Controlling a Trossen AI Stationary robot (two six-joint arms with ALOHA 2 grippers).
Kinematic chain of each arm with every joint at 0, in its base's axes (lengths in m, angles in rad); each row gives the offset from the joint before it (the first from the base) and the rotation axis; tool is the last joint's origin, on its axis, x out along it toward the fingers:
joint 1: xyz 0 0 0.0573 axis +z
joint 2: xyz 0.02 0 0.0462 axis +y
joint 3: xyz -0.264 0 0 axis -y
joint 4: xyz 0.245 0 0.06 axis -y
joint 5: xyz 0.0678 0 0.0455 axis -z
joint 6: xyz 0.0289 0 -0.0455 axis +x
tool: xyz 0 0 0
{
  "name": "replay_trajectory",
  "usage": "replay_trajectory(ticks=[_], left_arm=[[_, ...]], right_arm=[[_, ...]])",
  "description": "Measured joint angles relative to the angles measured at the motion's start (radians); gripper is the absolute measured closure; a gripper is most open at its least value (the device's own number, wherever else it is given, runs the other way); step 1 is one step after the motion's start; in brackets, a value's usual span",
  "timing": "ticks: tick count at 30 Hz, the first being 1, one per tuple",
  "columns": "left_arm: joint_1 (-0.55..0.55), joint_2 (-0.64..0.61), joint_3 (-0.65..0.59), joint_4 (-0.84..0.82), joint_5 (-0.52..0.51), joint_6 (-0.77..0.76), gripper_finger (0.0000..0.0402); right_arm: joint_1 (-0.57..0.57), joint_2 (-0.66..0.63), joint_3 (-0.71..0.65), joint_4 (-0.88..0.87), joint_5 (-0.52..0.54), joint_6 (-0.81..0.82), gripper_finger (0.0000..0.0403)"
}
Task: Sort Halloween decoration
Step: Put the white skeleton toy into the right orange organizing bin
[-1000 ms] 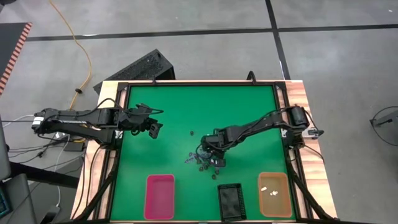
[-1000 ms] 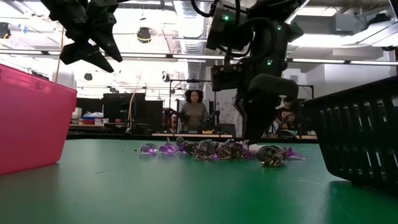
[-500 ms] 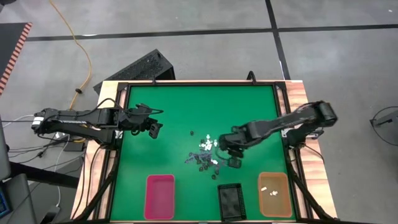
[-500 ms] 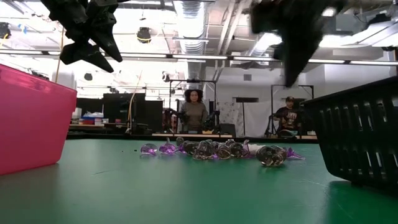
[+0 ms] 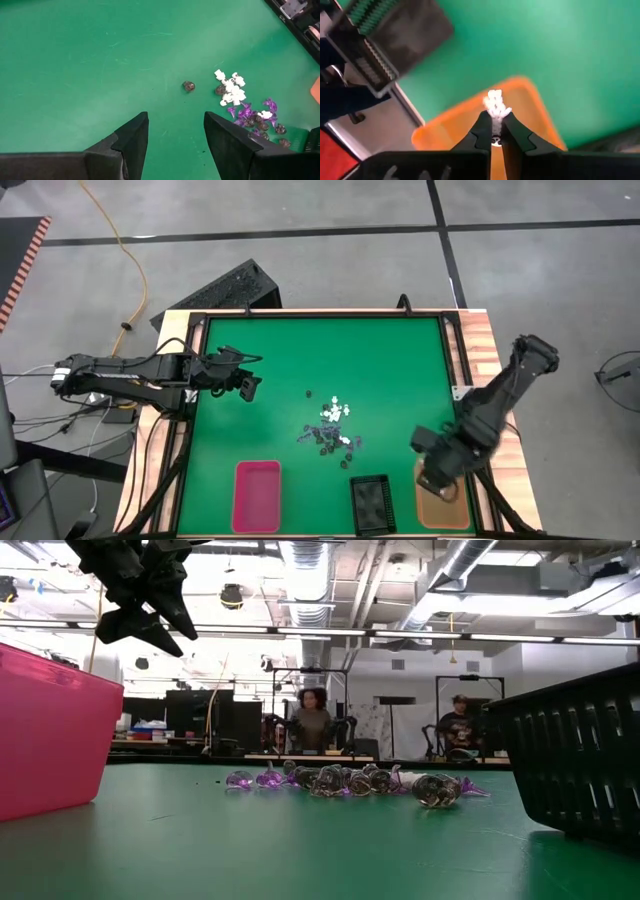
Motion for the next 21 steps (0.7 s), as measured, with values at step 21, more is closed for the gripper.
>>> replay_trajectory(ticks=[21], left_arm=[[0.000, 0.000, 0.000, 0.000, -0.005, -0.037, 0.0219]], right_arm=[[0.230, 0.093, 0.000, -0.009, 0.001, 0.401, 0.0241]])
